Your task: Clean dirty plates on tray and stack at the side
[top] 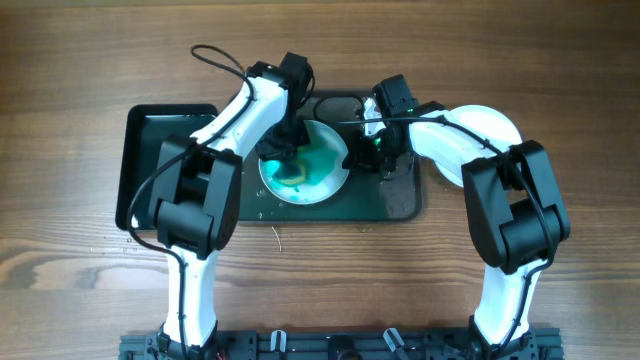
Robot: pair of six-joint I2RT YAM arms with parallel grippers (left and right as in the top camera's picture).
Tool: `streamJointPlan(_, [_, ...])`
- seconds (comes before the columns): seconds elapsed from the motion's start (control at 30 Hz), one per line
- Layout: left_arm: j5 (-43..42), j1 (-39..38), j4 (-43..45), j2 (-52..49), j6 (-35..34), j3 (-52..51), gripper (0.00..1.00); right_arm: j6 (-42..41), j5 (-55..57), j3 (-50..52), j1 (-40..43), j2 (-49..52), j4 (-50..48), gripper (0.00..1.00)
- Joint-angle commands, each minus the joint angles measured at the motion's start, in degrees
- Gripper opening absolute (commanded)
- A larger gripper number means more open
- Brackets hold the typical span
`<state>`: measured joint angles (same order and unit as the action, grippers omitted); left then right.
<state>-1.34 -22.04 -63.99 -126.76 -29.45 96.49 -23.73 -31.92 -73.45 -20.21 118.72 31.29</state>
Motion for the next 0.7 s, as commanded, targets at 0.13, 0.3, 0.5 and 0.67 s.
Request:
streamJointPlan(0.13, [-25.3,0.1,3.7,-1.9,20.8,-1.5,0.04,1.2,2.5,1.8,0.2,1.3,0.7,0.04])
streamJointPlan(0.3, [-5.9,3.2,0.0,-1.0,5.8,4.6,0.04,1.2,3.0,1.8,0.2,1.3,0.9,0.04])
streamJointPlan(0.5, [-1.3,10.1,-7.1,3.1,3.5,14.6,0.04,1.0,3.7,1.8,0.1,1.3,0.8,0.04])
streamJointPlan(0.67, [-3.1,14.6,-9.6,5.0,3.5,15.0,0.04,1.0,11.7,1.8,-0.9,-3.3,1.9,0.04])
